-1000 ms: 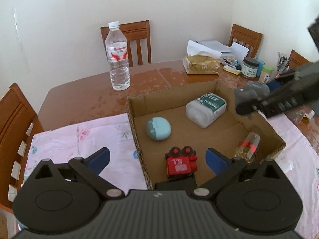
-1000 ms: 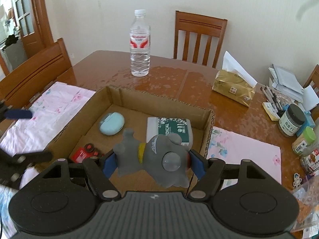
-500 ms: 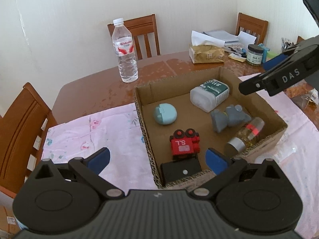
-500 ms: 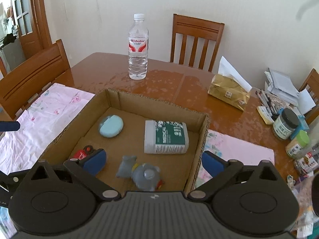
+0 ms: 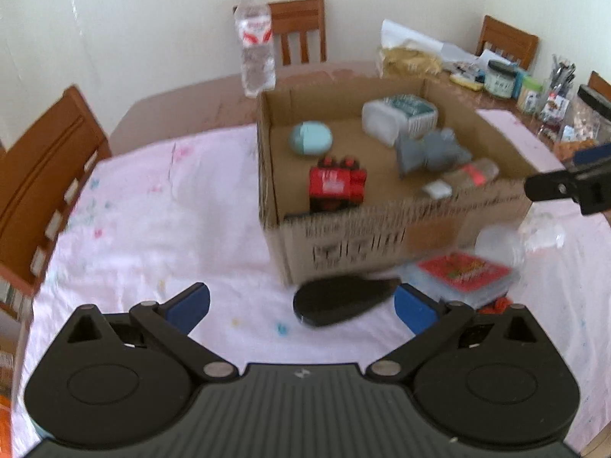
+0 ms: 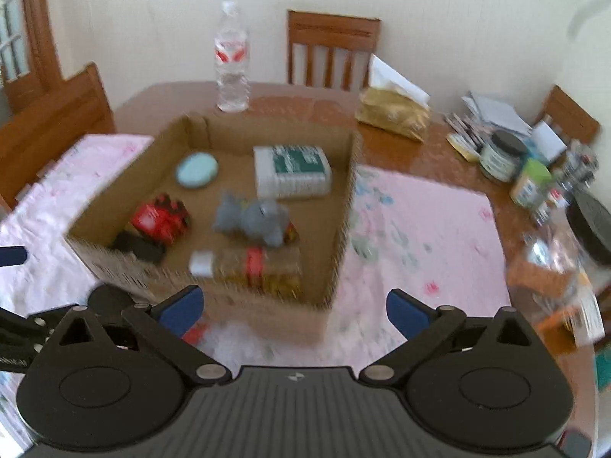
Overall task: Organize rigid objects
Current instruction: 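Move the right gripper back to the clear plastic cup and grasp it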
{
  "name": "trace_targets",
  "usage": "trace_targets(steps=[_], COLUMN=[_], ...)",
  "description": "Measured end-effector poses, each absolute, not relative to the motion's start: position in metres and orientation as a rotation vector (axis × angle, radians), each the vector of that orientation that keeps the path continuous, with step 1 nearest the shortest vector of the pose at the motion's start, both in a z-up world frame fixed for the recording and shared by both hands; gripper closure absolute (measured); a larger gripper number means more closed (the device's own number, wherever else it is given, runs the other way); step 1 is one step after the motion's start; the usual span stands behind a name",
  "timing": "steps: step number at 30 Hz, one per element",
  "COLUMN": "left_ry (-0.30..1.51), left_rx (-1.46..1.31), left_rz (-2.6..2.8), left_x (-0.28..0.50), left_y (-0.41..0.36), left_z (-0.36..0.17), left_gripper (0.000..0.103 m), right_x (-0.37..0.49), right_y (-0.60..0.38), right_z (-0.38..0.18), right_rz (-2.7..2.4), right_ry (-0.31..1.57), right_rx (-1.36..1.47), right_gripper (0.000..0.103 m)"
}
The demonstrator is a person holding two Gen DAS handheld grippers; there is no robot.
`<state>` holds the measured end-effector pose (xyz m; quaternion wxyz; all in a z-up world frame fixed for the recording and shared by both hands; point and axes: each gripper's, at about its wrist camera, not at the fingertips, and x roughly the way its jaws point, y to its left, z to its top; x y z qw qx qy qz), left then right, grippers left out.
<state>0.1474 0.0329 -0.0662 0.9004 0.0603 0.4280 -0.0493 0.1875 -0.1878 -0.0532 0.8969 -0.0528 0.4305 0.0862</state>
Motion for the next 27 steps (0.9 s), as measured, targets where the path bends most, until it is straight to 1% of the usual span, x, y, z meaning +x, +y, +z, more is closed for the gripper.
trace_targets(steps=[7, 15, 27], left_ry=[0.918, 0.937, 0.988], left_rx=[0.070, 0.054, 0.048], left_rz=[-0.100, -0.138, -0.112], left_x=[0.138, 0.139, 0.159], left_y=[0.038, 0.047, 0.036], left_z=[-0.079, -0.084, -0.095], left_gripper=[0.001, 0.001, 0.001], right_x=[0.173, 0.186, 0.188], right_y=[-0.186, -0.169, -0.205], right_z=[-0.078, -0.100, -0.128], right_rz=[0.133, 0.048, 0.069], right_ry=[0.950, 0.983, 1.063], right_rx=[-0.070, -0.105, -0.122], right_gripper=[0.000, 0.000, 0.000])
